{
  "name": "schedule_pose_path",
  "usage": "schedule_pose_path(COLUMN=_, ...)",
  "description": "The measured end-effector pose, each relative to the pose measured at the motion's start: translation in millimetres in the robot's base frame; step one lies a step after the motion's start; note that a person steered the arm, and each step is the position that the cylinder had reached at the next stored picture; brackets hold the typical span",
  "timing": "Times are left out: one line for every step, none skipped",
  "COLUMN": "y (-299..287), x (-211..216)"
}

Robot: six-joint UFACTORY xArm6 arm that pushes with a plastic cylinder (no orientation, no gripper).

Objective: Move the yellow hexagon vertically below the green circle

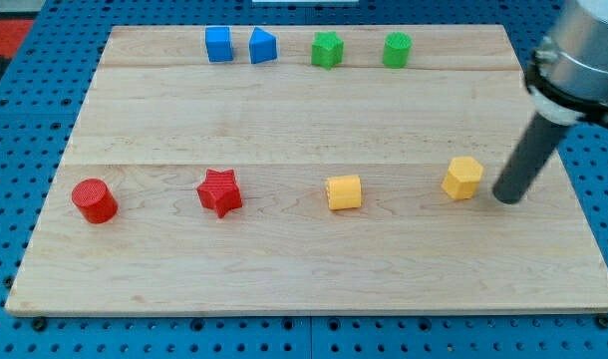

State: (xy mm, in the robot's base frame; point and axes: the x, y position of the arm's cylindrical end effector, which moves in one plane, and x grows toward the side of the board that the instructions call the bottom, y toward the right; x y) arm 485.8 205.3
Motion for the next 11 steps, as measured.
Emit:
schedule_pose_path(y=-12.4, x=-38.4)
schedule_pose_path(y=-17.5, x=-73.4)
schedule_pose_path(y=21.0, x=-23.8)
schedule_pose_path(y=12.4, x=20.1)
schedule_pose_path(y=-24.9, x=-1.1)
schedule_pose_path(y=-50.5, x=-32.3)
schedule_pose_path(y=-62.3, x=-63.5)
schedule_pose_path(y=-62.3, x=-73.9)
schedule_pose_path(y=-57.1, x=-54.2)
schedule_pose_path(y=-55.4, x=-48.2)
schedule_pose_path(y=-65.2, x=-60.6)
